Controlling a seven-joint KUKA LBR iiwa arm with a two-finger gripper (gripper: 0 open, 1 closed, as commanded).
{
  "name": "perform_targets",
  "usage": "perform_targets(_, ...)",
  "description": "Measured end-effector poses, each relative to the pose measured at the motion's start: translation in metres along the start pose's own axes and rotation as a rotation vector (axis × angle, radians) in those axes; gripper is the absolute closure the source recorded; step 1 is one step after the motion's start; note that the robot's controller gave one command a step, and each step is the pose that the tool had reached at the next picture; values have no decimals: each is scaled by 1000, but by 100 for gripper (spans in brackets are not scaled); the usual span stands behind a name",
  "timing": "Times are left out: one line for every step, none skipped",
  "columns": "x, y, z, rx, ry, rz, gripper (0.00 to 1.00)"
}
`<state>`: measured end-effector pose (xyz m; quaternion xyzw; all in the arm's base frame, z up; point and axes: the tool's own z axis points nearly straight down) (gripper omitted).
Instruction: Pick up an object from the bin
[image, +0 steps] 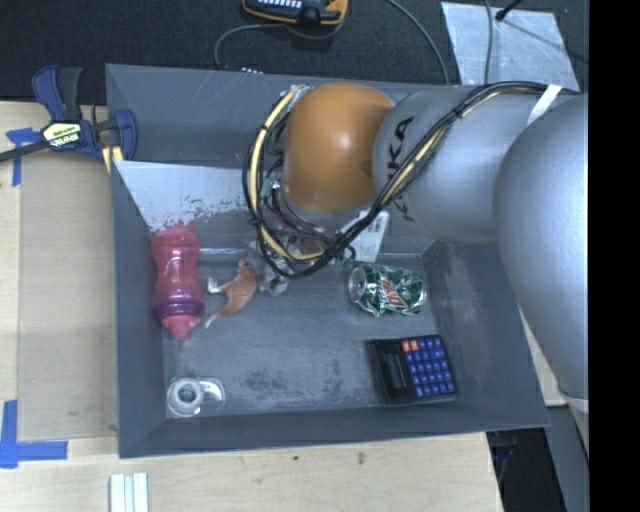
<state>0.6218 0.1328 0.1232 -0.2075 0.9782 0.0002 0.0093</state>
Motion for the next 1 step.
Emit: perform_targets(1,0,-15,-1,3,0,100)
